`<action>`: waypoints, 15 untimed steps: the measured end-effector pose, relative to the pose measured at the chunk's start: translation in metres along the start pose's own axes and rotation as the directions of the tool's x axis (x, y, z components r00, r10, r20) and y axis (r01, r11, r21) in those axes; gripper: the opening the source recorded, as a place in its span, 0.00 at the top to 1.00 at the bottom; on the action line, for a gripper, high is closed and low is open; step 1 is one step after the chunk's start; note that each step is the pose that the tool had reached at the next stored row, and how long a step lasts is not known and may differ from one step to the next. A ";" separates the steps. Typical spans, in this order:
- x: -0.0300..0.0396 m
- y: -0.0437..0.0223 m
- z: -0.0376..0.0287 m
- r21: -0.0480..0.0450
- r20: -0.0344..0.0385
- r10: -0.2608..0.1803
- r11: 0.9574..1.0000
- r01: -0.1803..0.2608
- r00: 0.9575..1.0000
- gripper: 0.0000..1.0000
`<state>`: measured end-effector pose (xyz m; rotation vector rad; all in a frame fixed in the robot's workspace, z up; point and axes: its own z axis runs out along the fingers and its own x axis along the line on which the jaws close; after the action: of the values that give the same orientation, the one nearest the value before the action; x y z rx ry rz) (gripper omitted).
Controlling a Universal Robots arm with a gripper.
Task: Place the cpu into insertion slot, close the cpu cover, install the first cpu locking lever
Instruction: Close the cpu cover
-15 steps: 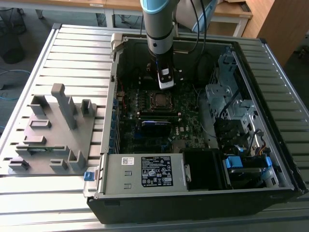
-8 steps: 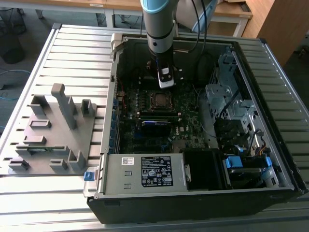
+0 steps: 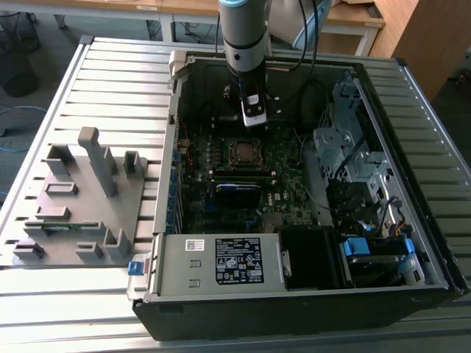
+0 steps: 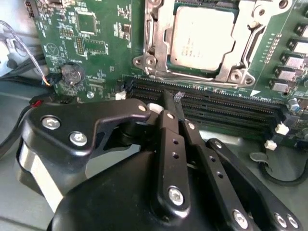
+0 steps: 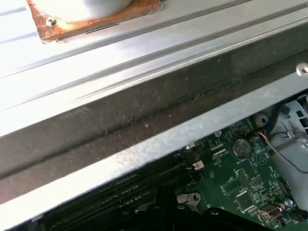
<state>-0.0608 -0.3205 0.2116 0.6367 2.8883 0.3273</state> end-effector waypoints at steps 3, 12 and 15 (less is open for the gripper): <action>-0.0008 -0.0017 -0.0004 0.000 0.000 0.000 1.000 0.000 1.000 0.90; -0.0017 -0.0031 -0.0016 0.000 0.000 0.000 1.000 0.000 1.000 0.90; -0.0018 -0.0030 -0.0023 0.000 0.000 0.000 1.000 0.000 1.000 0.90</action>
<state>-0.0608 -0.3243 0.2132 0.6369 2.8884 0.3269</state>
